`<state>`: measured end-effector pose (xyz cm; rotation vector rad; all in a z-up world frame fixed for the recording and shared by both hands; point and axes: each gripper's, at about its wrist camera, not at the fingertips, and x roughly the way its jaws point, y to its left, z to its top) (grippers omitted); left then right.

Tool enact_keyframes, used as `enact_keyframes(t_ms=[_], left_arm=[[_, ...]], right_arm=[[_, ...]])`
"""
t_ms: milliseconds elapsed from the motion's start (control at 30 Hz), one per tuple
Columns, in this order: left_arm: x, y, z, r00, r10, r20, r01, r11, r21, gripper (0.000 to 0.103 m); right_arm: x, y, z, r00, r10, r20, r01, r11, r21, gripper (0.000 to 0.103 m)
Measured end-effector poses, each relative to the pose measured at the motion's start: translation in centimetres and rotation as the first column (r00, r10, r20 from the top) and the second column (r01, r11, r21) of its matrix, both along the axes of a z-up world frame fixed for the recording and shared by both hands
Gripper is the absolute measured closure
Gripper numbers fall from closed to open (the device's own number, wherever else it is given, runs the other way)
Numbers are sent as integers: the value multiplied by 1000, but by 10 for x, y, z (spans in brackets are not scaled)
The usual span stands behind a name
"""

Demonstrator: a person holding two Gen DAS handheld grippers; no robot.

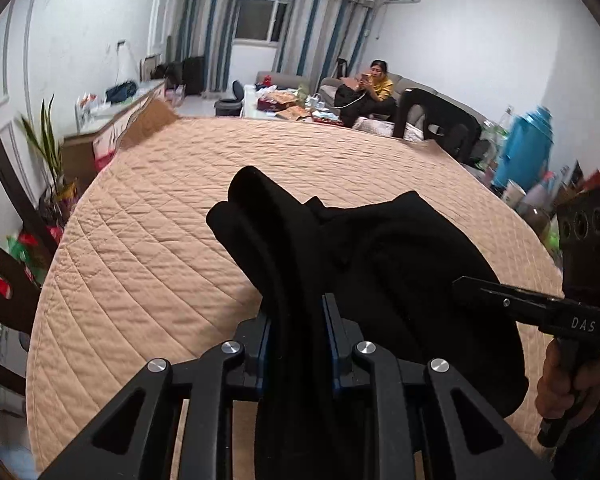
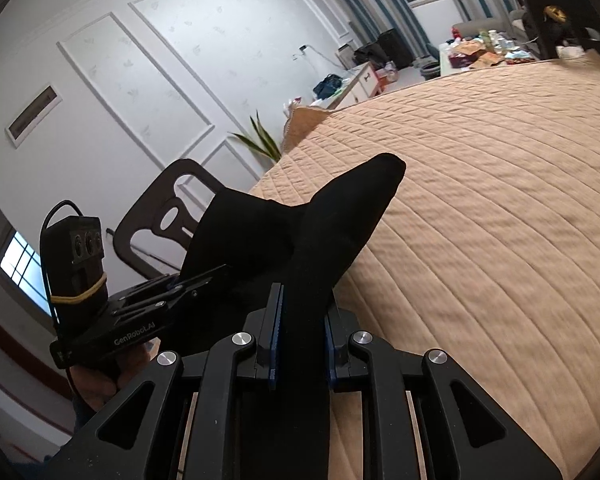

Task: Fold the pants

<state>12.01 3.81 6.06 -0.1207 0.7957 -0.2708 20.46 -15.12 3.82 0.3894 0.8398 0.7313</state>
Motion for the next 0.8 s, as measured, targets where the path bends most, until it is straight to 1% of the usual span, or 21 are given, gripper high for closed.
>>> enact_keyframes(t_ms=[100,200,267,300,333,367,400,500,533,600,667,733,767,800], left_arm=[[22,13,-9,1000,-8,-18,8,1000,-20,78],[36,23,-27,999,-9,-50,7,999,-39,75],[36,29,-41,998,-3,-70,-1,999,-53,67],[34,32,-45,998,4,-68,-8,998,-56,62],[30,35,-47,998,13,-66,-18,998,-62,59],[27,39,-47,998,22,-67,-26,997,-70,59],[22,41,-45,997,33,-64,-38,997,-68,59],[3,44,-30,997,77,-8,-78,997,-10,61],[-6,43,-24,997,79,12,-79,997,-11,61],[-25,37,-12,998,49,50,-48,999,-20,61],[-41,27,-10,997,14,73,-14,1000,-4,61],[-48,21,-19,999,-14,44,13,1000,13,62],[-49,18,-25,1000,-19,25,19,1000,25,62],[-50,15,-34,1000,-20,3,20,999,47,62]], right_arm=[[17,8,-7,1000,2,-12,-2,1000,-1,86],[35,8,-27,998,-8,-59,8,1000,13,86],[38,4,-44,994,-21,-104,19,1000,-18,84],[37,-1,-51,992,-35,-119,30,999,-42,79],[36,-5,-53,991,-39,-127,34,998,-45,78],[34,-7,-51,991,-43,-127,37,998,-47,78],[31,-10,-48,992,-49,-115,42,997,-61,78],[17,-10,-25,997,-73,-14,70,985,-159,78],[9,-8,-17,998,-63,23,66,982,-176,78],[-8,0,-9,998,-9,70,22,982,-190,78],[-22,9,-11,995,43,86,-22,973,-228,78],[-33,24,-23,992,109,70,-84,951,-296,78],[-38,29,-29,990,123,71,-92,938,-335,78],[-40,28,-28,987,128,98,-87,934,-347,78]])
